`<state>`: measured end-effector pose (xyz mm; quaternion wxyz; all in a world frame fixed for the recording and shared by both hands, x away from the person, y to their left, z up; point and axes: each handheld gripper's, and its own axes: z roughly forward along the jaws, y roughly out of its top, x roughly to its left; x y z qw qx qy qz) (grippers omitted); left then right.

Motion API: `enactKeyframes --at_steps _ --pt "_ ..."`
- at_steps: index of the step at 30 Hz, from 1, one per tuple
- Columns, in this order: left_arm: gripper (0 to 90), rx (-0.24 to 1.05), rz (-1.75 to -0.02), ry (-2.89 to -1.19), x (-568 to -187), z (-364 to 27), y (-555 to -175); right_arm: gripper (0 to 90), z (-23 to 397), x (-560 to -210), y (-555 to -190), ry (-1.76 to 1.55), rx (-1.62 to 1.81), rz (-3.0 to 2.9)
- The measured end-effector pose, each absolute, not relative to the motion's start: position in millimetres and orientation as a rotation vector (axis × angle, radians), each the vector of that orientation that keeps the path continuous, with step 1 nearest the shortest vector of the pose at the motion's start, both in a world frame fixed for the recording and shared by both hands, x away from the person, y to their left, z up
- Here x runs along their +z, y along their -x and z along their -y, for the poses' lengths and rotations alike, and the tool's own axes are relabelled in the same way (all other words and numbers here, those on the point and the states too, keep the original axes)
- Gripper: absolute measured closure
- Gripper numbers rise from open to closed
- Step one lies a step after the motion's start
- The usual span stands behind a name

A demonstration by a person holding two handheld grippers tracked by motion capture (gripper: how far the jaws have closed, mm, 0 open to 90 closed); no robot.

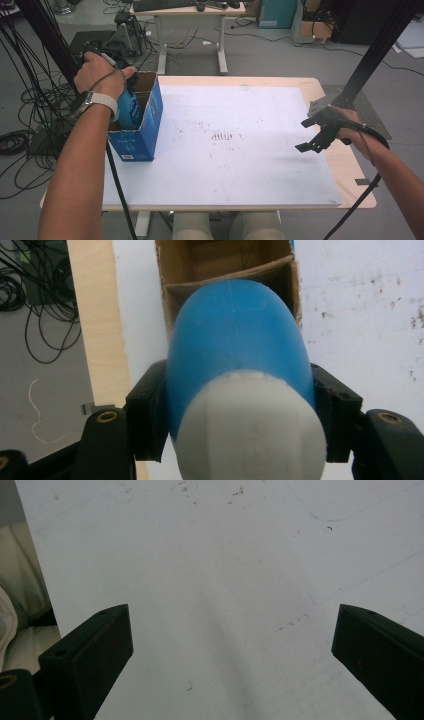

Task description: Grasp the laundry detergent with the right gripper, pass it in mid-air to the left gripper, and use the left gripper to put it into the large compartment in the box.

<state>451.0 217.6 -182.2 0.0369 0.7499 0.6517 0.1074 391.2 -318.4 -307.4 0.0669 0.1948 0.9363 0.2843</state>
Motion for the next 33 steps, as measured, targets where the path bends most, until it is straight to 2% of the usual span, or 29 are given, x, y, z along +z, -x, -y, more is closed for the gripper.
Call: enactKeyframes --at_steps 33 --pt "37.2 0.309 -1.985 -2.325 -254 -220 -456 3.0 318 -317 -392 -0.707 0.813 -2.846"
